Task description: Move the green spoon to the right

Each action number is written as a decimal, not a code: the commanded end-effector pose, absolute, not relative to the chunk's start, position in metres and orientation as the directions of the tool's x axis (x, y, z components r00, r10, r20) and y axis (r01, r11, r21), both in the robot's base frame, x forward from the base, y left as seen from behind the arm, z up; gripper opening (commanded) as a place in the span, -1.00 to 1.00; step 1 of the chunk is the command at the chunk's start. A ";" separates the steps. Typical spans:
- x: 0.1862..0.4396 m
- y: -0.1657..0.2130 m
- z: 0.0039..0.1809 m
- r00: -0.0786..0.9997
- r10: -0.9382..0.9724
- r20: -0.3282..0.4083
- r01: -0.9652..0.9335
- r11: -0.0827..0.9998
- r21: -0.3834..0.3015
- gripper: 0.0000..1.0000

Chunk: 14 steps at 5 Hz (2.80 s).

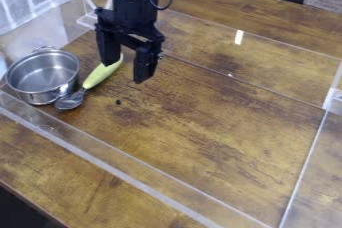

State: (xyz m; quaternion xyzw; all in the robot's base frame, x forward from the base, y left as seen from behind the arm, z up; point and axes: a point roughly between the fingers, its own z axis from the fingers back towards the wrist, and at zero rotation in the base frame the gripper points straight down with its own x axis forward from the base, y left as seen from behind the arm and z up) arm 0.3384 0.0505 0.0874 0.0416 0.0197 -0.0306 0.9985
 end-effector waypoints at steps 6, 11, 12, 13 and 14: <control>0.346 0.104 0.086 0.973 0.229 0.023 -0.230 0.970 0.082 1.00; 0.350 0.102 0.055 0.993 0.119 0.007 -0.119 0.993 0.019 1.00; 0.351 0.112 0.052 0.996 0.085 0.000 -0.085 0.996 0.010 1.00; 0.351 0.122 0.049 0.998 0.056 -0.005 -0.056 0.998 0.004 1.00; 0.352 0.131 0.046 1.000 0.023 -0.007 -0.023 1.000 -0.004 1.00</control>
